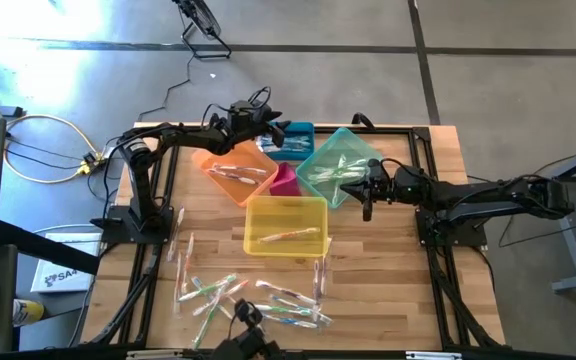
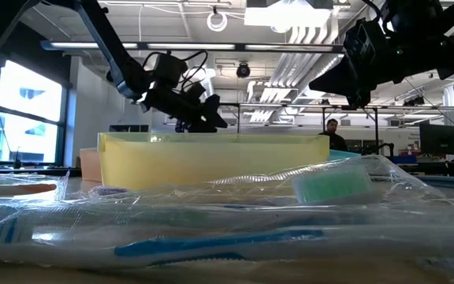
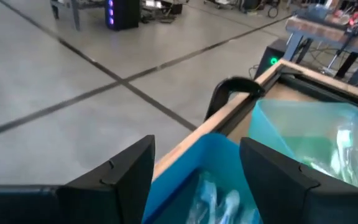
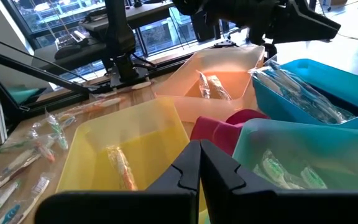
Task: Pick & Place Toothbrushes
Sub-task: Put the purple toothbrush into the orange bin
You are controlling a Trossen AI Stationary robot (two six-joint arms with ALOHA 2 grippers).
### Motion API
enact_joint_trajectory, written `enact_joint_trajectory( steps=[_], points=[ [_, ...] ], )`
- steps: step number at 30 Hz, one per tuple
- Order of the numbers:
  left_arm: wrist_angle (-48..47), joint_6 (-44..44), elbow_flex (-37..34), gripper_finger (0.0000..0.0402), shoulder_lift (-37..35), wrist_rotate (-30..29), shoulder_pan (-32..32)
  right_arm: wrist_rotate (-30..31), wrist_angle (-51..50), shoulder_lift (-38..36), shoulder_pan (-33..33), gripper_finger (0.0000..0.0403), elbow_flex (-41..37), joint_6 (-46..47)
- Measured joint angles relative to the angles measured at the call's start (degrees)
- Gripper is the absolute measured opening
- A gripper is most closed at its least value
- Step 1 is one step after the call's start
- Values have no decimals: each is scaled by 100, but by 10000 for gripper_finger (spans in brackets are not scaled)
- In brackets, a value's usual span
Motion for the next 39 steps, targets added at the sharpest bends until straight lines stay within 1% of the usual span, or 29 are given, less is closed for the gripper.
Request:
enact_joint_trajectory(
  steps=[2,5,10,13,16,19,21,23,28,30,32,36,39],
  points=[
    [-156,-58,0,228,0,11,-2,0,1,0,0,2,0,15],
    [-247,-231,0,207,0,173,-2,0,-2,0,0,2,0,210],
    [-297,-289,0,146,0,717,-51,8,0,0,0,2,0,280],
    [-351,-283,-2,106,-38,1034,-92,186,0,0,0,2,0,297],
    [-423,-136,-2,67,-164,1192,-160,404,0,0,2,2,0,395],
    [-504,15,-7,32,-322,1253,-205,454,0,0,2,2,0,433],
    [-435,-58,-102,11,-477,1526,-218,450,-1,0,2,2,0,448],
    [-297,-95,-297,3,-678,1797,-231,450,1,0,4,2,0,475],
    [331,-99,-1245,2,-1323,1802,-232,450,1,1,4,2,0,551],
    [580,-133,-1714,1,-1676,1799,-227,472,13,0,2,2,0,549],
    [811,34,-2107,1,-2050,1795,-235,591,96,2,2,2,0,546],
    [772,276,-2721,1,-2770,1581,-319,784,375,2,53,2,2,553],
    [640,323,-3007,1,-3256,1557,-315,1040,536,2,251,2,17,566]
  ],
)
